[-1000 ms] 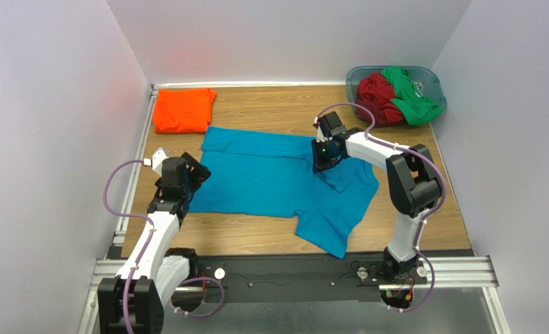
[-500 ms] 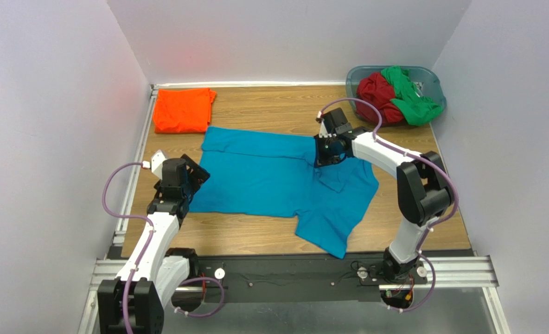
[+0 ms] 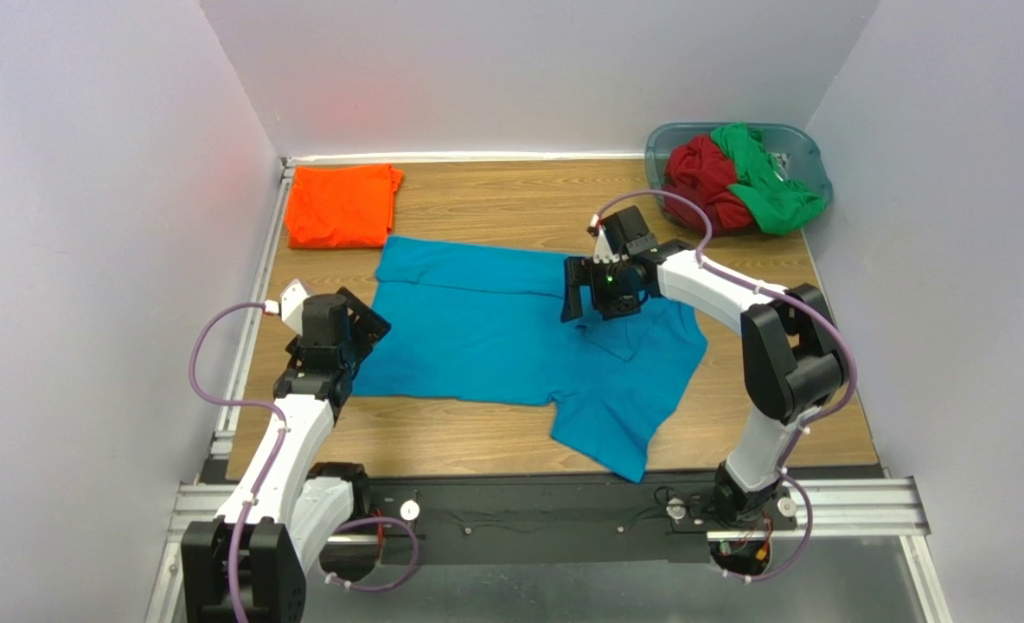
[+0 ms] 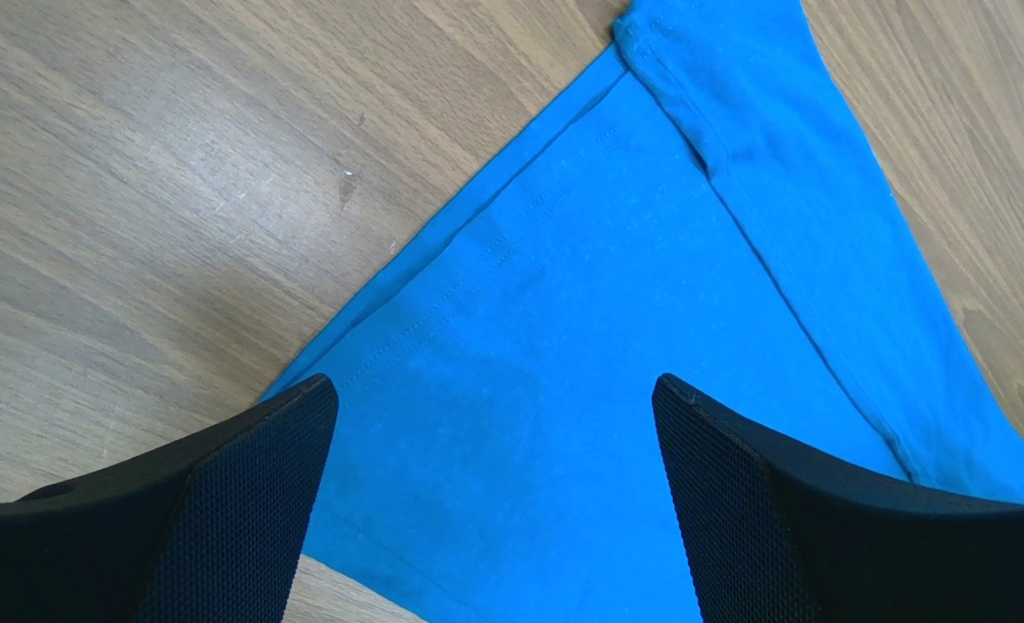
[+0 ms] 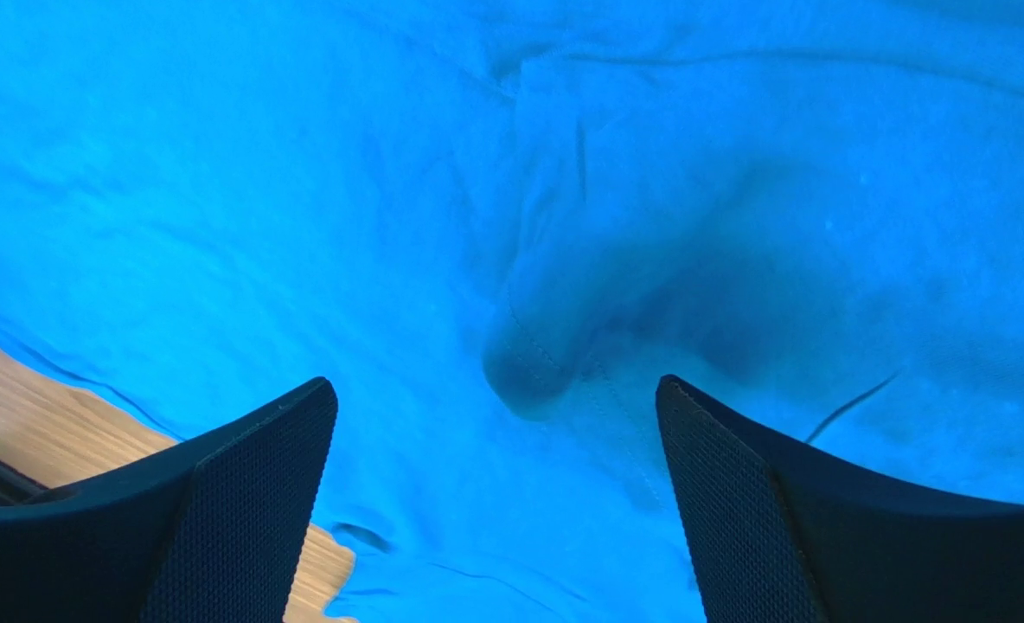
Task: Fold and stack the t-shirts
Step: Fold the tshirt
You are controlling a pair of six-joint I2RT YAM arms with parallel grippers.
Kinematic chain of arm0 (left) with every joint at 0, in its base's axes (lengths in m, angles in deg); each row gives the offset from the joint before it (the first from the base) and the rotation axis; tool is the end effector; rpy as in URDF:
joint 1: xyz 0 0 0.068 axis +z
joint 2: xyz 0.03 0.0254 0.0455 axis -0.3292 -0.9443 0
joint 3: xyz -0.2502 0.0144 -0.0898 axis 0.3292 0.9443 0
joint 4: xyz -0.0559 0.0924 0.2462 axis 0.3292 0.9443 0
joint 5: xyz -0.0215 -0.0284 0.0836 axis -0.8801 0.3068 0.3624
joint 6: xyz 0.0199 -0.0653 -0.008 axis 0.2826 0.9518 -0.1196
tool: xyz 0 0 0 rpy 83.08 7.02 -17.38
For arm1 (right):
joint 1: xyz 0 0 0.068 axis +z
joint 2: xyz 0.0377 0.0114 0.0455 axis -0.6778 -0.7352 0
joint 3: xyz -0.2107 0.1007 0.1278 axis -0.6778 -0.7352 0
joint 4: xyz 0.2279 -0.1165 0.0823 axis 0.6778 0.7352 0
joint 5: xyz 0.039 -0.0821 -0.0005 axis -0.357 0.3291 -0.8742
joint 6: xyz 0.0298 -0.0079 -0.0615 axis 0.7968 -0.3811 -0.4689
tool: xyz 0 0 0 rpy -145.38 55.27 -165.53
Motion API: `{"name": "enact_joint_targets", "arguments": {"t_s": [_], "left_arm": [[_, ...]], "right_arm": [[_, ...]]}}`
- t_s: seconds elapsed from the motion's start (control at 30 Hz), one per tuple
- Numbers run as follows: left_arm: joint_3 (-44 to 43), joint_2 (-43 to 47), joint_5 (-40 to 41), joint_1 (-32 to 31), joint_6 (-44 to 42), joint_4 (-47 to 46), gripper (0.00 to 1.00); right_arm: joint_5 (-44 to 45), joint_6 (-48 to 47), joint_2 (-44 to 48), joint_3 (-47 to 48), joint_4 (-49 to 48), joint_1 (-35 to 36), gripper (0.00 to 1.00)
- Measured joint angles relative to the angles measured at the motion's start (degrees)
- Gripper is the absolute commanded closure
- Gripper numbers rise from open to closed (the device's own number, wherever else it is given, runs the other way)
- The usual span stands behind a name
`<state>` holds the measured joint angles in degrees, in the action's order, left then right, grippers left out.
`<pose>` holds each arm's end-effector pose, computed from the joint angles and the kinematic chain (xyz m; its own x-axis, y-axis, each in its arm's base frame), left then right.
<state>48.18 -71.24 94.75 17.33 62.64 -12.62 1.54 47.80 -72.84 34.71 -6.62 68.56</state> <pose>0.2141 0.0047 0.1853 -0.3105 -0.7202 -0.6204 -0.5484 0.6688 -0.5019 0.3397 0.1793 0.1655 -0.9087 -0.1054 -0.4040 -0.2585 0.9018 0.3462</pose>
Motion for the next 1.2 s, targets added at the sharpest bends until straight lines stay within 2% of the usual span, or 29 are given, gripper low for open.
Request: {"name": "enact_joint_targets", "arguments": {"t_s": [0.13, 0.3, 0.5, 0.6, 0.63, 0.87, 0.93, 1.0, 1.03, 1.2], "left_arm": [[0.0, -0.2, 0.04, 0.0, 0.04, 0.48, 0.02], [0.0, -0.44, 0.04, 0.0, 0.09, 0.61, 0.01], [0.0, -0.48, 0.09, 0.0, 0.33, 0.76, 0.02], [0.0, -0.46, 0.09, 0.0, 0.63, 0.74, 0.02], [0.0, -0.46, 0.11, 0.0, 0.68, 0.74, 0.02], [0.0, -0.46, 0.39, 0.0, 1.09, 0.74, 0.02], [0.0, -0.46, 0.57, 0.0, 1.14, 0.74, 0.02], [0.0, -0.46, 0.79, 0.0, 1.18, 0.76, 0.02], [0.0, -0.46, 0.87, 0.0, 1.2, 0.76, 0.02], [0.0, -0.46, 1.07, 0.0, 1.31, 0.76, 0.02]], "right_arm": [[0.11, 0.28, 1.16, -1.46, 0.22, 0.0, 0.0], [2.19, 0.76, 6.97, -4.31, 0.79, 0.0, 0.0], [6.1, 2.21, 11.8, -11.19, 1.14, 0.0, 0.02], [8.02, 3.3, 11.5, -13.88, 2.08, 0.0, 0.14], [8.39, 3.41, 11.32, -14.36, 2.34, 0.0, 0.14], [11.74, 5.42, 9.68, -14.82, 2.54, 0.0, 0.36], [12.74, 5.77, 9.4, -14.84, 2.54, 0.0, 0.39], [13.73, 6.05, 9.18, -14.84, 2.54, 0.0, 0.46], [14.03, 6.36, 9.09, -14.84, 2.54, 0.0, 0.56], [15.67, 7.17, 8.87, -14.84, 2.54, 0.0, 0.73]]}}
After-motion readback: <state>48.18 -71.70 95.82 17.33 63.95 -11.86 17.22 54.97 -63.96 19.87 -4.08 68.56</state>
